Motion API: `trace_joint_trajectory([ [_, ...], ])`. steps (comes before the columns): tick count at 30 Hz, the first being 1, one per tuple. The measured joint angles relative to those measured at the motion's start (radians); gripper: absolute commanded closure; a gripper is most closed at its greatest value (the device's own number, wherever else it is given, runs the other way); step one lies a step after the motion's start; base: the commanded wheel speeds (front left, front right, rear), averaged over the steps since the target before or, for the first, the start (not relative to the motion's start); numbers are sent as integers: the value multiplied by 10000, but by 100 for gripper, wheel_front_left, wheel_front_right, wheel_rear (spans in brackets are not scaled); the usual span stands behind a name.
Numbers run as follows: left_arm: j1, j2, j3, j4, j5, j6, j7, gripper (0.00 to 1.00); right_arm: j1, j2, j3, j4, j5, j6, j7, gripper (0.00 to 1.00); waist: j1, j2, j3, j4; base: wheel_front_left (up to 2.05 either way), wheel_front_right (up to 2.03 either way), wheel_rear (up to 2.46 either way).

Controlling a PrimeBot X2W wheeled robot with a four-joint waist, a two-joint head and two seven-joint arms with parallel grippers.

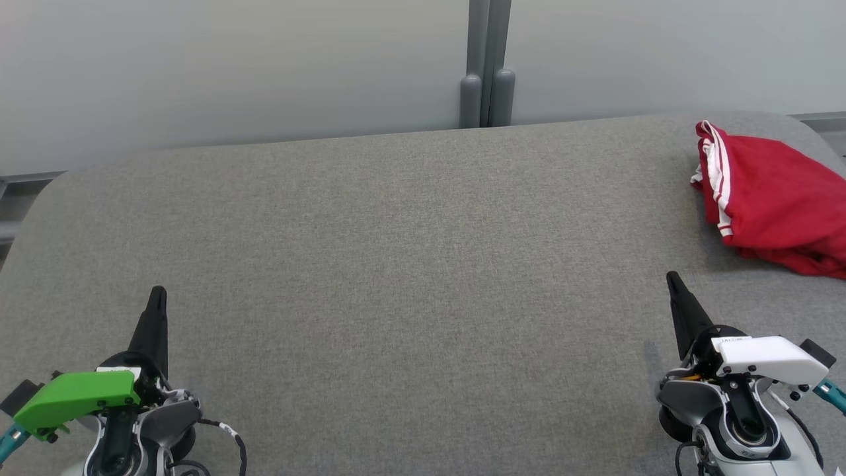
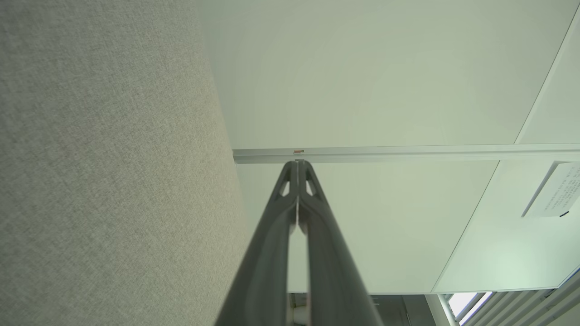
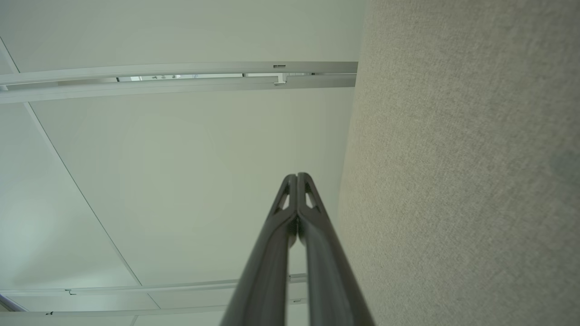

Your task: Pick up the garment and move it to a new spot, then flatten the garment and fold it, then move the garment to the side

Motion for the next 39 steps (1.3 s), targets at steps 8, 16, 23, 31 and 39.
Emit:
trace_joint_trajectory([
  [8,0,-2,2,0,0,0,0,100,0,0,0,0,0,0,0,100,0,0,0,0,0,0,0],
  [16,0,-4,4,0,0,0,2,100,0,2,-2,0,0,0,0,100,0,0,0,0,0,0,0],
  [23,0,-6,6,0,0,0,2,100,-1,2,-4,0,0,0,2,100,0,0,0,0,0,0,0],
  [31,0,-8,8,0,0,0,6,100,-1,2,-4,0,0,0,2,100,0,0,0,0,0,0,0],
  [39,-1,-10,10,0,0,0,13,100,-1,2,-6,0,0,0,2,100,0,0,0,0,0,0,0],
])
